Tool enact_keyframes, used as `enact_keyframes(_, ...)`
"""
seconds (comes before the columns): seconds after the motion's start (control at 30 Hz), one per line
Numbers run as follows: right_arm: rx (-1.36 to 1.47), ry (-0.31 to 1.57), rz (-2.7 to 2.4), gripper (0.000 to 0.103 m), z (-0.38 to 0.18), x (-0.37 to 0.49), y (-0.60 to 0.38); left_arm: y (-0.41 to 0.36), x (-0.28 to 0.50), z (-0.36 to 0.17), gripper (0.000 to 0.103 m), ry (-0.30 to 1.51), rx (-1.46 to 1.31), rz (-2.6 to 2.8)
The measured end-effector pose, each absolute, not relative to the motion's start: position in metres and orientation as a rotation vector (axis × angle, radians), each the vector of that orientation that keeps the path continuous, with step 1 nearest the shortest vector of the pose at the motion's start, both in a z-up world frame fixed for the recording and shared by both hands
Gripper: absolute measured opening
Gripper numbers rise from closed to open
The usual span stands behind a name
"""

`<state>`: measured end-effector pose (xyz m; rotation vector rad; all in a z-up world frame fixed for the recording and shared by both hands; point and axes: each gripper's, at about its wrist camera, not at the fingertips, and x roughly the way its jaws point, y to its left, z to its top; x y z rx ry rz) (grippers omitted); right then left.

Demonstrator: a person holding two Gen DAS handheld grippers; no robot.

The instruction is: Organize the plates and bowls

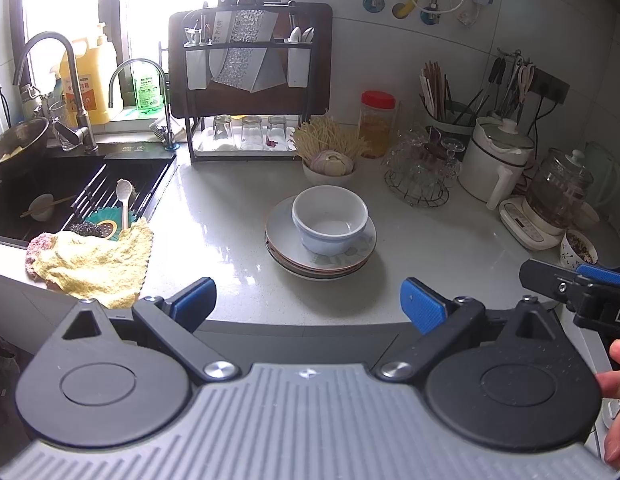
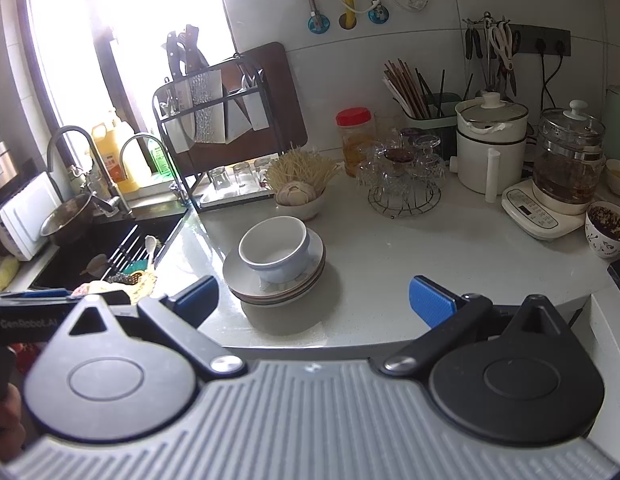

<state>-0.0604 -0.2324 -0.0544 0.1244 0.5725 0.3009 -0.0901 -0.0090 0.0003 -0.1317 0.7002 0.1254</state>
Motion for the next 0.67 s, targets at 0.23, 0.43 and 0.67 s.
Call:
enact_keyframes(0.23, 0.132, 0.579, 0.295, 0.103, -0.0549, -0.0598, -0.234, -0.0089, -0.0872, -0.0011, 0.1, 0.707, -0.138, 0.122)
enact_keyframes(0.43, 0.137, 0.581, 0.289, 0.103, -0.0547, -0.0587, -0.2347, -0.0092, -0.0848, -0.0008, 0.1, 0.709, -0.137, 0.118)
enact_keyframes(0.67, 0.14, 0.585, 0.286, 0.103, -0.0556, -0.0592, -0.2346, -0.01, -0.0839, -0.0024, 0.1, 0.716, -0.134, 0.112)
